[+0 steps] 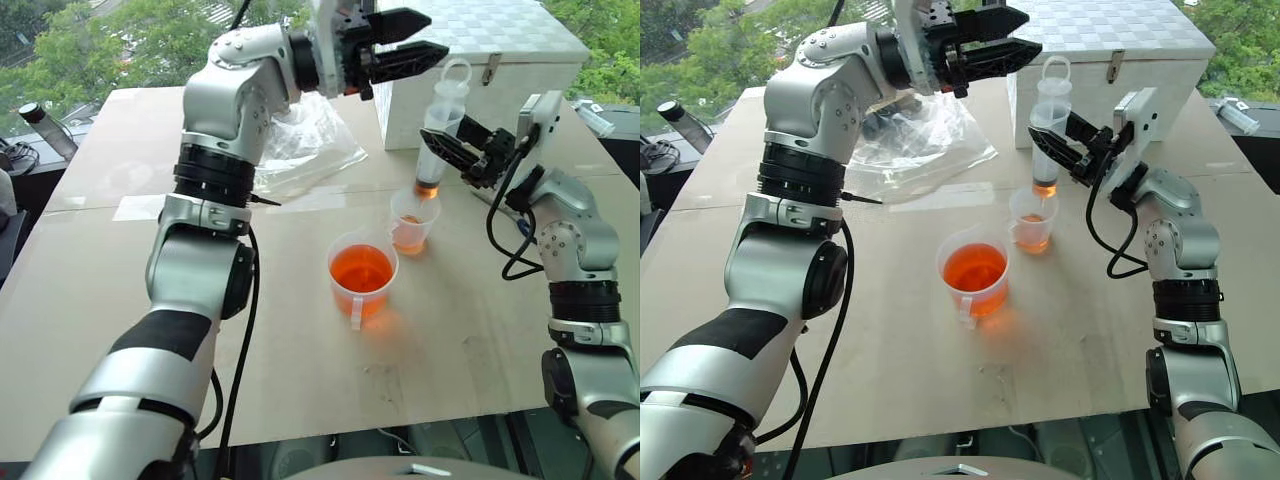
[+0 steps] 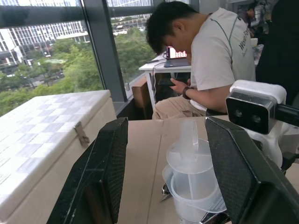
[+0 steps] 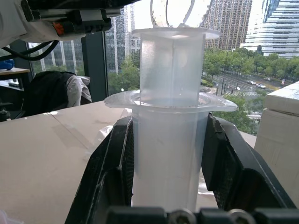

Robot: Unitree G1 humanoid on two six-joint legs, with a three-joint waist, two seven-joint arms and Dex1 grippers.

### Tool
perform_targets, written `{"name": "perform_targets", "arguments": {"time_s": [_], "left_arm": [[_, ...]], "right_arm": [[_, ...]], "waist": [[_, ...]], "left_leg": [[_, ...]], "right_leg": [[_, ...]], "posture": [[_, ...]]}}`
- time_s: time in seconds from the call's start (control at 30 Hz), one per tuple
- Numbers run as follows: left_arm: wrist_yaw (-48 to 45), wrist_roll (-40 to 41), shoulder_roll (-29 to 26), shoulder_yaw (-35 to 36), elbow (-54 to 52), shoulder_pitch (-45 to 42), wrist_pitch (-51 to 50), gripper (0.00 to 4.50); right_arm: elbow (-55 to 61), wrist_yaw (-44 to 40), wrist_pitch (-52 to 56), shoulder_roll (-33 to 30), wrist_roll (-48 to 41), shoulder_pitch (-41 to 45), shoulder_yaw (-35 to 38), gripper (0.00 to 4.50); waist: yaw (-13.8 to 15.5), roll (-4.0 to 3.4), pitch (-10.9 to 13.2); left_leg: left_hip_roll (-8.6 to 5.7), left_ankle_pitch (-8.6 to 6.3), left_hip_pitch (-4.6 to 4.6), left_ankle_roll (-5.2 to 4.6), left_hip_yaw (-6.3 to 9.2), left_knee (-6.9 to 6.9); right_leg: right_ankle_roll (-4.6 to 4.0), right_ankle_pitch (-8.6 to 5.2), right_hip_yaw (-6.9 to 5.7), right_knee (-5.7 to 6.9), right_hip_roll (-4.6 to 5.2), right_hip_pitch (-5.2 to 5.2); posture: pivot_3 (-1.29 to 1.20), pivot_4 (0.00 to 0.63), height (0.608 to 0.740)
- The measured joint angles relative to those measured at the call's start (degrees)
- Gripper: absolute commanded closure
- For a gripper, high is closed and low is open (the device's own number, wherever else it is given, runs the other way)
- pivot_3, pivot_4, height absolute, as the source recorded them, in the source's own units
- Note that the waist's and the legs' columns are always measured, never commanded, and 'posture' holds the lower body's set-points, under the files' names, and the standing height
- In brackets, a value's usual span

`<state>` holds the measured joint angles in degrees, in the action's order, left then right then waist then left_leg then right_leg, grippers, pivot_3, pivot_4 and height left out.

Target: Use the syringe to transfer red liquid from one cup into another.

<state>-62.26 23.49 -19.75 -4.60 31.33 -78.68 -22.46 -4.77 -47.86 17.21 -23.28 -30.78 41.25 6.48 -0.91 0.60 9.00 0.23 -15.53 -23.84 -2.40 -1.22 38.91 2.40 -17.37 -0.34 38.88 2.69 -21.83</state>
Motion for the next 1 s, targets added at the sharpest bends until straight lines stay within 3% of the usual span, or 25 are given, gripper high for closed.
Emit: {"name": "perform_targets", "arguments": {"time_s": [0.13, 0.23, 0.37, 1.0], "left_arm": [[-0.7, -1.1, 2.6, 0.0, 2.3, -0.2, 0.5, 1.88], [-1.1, -2.5, 3.9, -0.2, 4.6, -0.6, 1.4, 2.55], [-3.2, -3.4, 5.1, -0.5, 6.1, -0.9, 1.7, 4.40], [-5.1, -5.0, 5.4, -0.3, 5.1, 0.1, 0.2, 4.46]], "right_arm": [[1.5, 0.0, 0.0, 0.2, 0.4, -1.2, -0.2, 2.96], [2.0, 0.1, 0.0, 0.5, 0.6, -1.6, -0.7, 2.96], [2.0, 1.1, 0.0, 0.6, 1.2, -2.1, -0.6, 2.96], [2.2, 2.0, 2.3, 0.8, -0.8, -1.8, -0.6, 2.96]], "waist": [[0.1, 0.00, 0.0], [0.1, 0.00, 0.0], [0.1, 0.01, 0.0], [0.0, 0.01, 0.0]], "left_leg": [[0.00, 0.00, 0.00, 0.00, 0.00, 0.01], [0.00, 0.00, 0.00, 0.00, 0.00, 0.01], [0.00, 0.00, 0.00, 0.00, -0.01, 0.01], [0.01, 0.00, 0.00, 0.00, 0.01, 0.02]], "right_leg": [[0.00, 0.00, 0.01, 0.00, 0.01, 0.00], [0.00, 0.00, 0.00, 0.00, 0.00, 0.00], [0.00, 0.00, 0.00, 0.00, 0.00, 0.00], [0.00, 0.00, 0.01, 0.00, 0.02, 0.00]], "posture": [[0.00, 0.150, 0.740], [0.00, 0.150, 0.740], [0.00, 0.150, 0.740], [0.00, 0.150, 0.740]]}}
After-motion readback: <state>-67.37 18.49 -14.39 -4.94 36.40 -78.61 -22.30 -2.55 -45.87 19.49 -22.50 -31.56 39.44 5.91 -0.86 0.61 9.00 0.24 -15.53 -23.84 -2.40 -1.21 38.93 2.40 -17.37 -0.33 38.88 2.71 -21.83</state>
